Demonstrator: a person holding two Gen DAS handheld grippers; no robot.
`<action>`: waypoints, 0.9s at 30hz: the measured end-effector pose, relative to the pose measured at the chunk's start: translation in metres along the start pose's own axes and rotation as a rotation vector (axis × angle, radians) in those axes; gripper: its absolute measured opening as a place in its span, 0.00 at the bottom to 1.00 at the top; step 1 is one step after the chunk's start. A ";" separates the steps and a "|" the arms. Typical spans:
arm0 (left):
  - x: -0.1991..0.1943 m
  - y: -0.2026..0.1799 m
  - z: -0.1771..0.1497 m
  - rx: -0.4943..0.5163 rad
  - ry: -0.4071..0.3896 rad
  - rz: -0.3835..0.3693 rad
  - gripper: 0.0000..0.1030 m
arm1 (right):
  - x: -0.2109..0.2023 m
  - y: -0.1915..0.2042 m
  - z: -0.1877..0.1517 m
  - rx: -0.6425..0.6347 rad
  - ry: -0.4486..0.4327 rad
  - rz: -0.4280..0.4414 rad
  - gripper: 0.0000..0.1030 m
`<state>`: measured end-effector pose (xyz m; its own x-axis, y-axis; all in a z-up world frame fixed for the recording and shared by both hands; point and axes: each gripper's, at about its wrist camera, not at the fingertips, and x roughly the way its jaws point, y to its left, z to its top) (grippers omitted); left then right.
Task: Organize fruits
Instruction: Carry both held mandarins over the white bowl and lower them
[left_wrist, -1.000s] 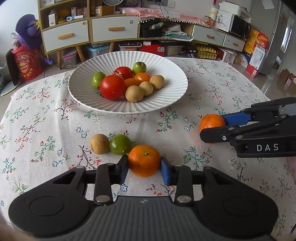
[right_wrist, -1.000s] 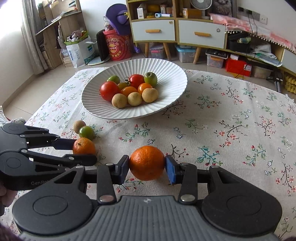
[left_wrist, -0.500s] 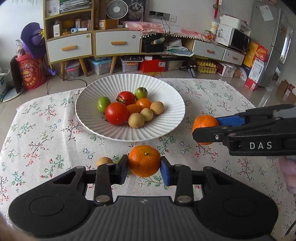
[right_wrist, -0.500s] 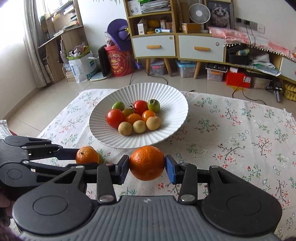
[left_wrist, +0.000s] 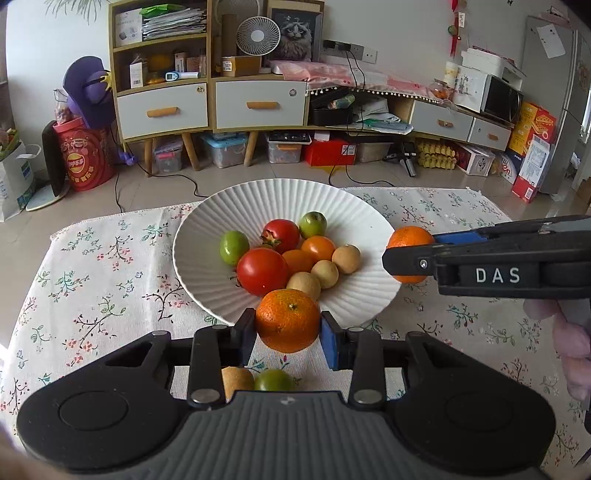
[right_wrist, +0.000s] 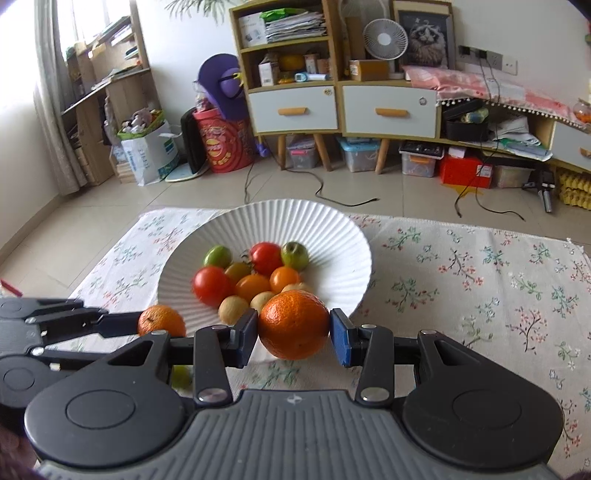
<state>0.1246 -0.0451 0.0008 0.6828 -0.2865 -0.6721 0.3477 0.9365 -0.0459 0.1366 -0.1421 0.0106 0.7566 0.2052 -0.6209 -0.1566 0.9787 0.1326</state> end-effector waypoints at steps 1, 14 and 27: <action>0.002 0.000 0.001 -0.008 0.000 0.004 0.28 | 0.003 -0.002 0.002 0.014 -0.002 -0.007 0.38; 0.023 0.000 0.008 -0.030 0.022 0.054 0.28 | 0.029 -0.013 0.011 0.086 0.003 -0.054 0.38; 0.035 0.001 0.011 -0.048 0.009 0.066 0.28 | 0.038 -0.008 0.014 0.036 -0.011 -0.059 0.38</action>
<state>0.1556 -0.0563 -0.0144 0.6973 -0.2227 -0.6814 0.2713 0.9618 -0.0367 0.1759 -0.1423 -0.0036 0.7710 0.1466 -0.6198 -0.0886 0.9884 0.1237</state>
